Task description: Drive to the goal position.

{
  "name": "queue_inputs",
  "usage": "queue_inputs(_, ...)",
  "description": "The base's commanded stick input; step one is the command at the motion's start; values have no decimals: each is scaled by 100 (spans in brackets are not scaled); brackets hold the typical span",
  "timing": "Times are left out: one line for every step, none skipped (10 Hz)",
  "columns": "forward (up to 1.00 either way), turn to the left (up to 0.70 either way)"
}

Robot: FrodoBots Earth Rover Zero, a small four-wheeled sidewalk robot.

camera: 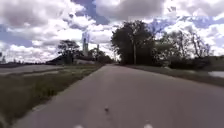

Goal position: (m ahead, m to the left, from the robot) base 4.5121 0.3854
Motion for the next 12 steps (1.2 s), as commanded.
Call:
queue_inputs(100, 0)
queue_inputs(100, 0)
queue_inputs(100, 0)
queue_inputs(100, -19)
queue_inputs(100, -2)
queue_inputs(100, 0)
queue_inputs(100, 0)
queue_inputs(100, 0)
queue_inputs(100, 0)
queue_inputs(100, 0)
queue_inputs(100, 0)
queue_inputs(100, 0)
